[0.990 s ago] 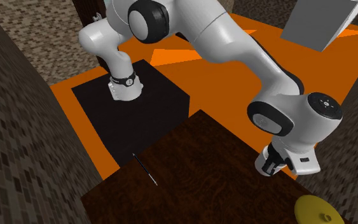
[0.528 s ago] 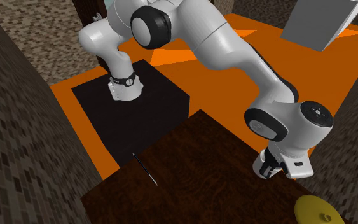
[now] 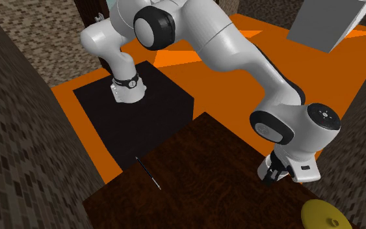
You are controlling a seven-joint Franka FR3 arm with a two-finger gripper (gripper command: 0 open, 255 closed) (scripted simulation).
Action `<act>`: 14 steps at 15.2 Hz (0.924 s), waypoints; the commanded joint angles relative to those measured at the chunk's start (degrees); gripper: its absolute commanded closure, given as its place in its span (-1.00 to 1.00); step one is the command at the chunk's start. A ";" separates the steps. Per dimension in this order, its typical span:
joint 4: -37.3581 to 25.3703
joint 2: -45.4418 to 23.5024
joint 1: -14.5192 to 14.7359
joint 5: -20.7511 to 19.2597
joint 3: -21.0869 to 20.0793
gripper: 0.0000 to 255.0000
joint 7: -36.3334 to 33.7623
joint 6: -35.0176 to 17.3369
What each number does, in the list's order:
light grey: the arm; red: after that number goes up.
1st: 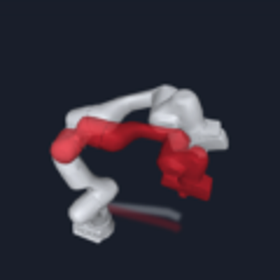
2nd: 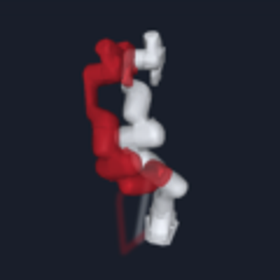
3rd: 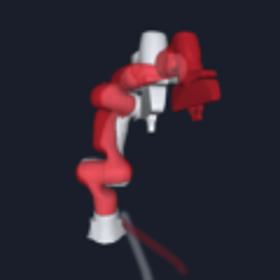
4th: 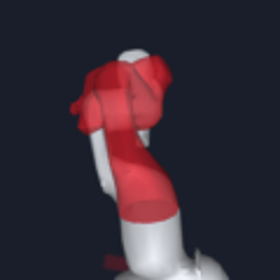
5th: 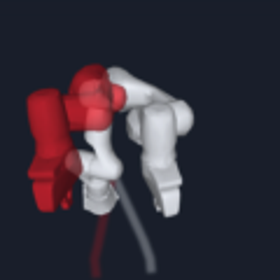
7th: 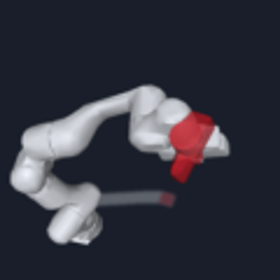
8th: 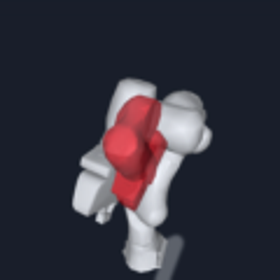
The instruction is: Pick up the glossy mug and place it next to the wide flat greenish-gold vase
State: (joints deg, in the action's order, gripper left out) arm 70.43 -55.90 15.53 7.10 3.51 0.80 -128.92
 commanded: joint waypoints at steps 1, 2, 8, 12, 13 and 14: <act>0.00 0.00 0.00 0.00 0.00 -1.00 0.00 0.00; 0.00 0.00 0.00 0.00 0.00 -1.00 0.00 0.00; 1.89 5.33 0.02 -0.25 0.30 -1.00 -0.06 3.44; 1.89 5.33 0.02 -0.25 0.30 -1.00 -0.06 3.44; 1.89 5.33 0.02 -0.25 0.30 -1.00 -0.06 3.44; 1.89 5.33 0.02 -0.25 0.30 -1.00 -0.06 3.44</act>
State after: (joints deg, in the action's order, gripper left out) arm 72.31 -50.58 15.55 6.85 3.81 0.74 -125.47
